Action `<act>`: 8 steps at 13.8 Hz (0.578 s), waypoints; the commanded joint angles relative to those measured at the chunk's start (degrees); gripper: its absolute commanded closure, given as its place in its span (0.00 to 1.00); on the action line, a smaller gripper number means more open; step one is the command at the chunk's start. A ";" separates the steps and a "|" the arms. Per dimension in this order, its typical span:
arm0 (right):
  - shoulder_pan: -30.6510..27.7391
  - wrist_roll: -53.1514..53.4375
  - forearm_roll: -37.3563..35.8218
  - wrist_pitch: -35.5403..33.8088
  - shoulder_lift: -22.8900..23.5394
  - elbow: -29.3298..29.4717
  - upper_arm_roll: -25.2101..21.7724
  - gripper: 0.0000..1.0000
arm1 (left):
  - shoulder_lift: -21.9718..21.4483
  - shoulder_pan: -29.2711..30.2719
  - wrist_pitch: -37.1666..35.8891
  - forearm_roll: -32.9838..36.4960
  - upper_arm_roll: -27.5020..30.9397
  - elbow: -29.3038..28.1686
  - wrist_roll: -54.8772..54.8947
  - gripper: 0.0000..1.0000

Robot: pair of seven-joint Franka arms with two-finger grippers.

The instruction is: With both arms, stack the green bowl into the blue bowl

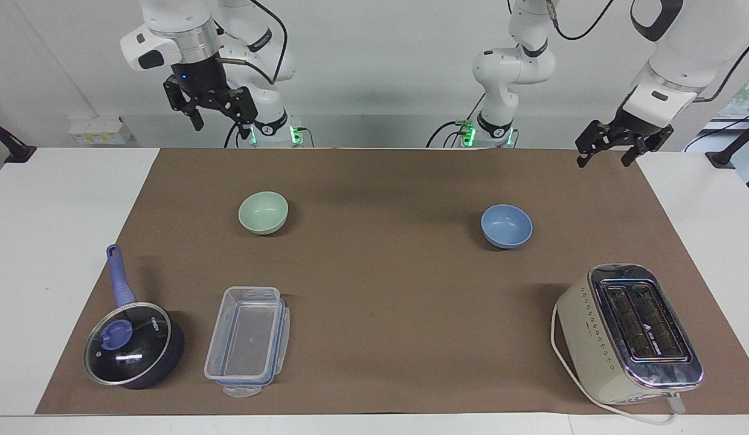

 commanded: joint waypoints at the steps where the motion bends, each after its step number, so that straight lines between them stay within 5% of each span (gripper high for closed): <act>1: -2.32 -7.53 3.37 -0.49 -0.04 -0.13 0.07 0.00 | -0.87 0.17 -0.79 0.69 -0.13 -0.08 -0.26 0.00; 8: -1.72 -9.52 2.17 0.21 -0.39 -1.01 0.16 0.00 | -1.31 -0.18 0.00 0.60 -0.13 -2.01 -0.26 0.00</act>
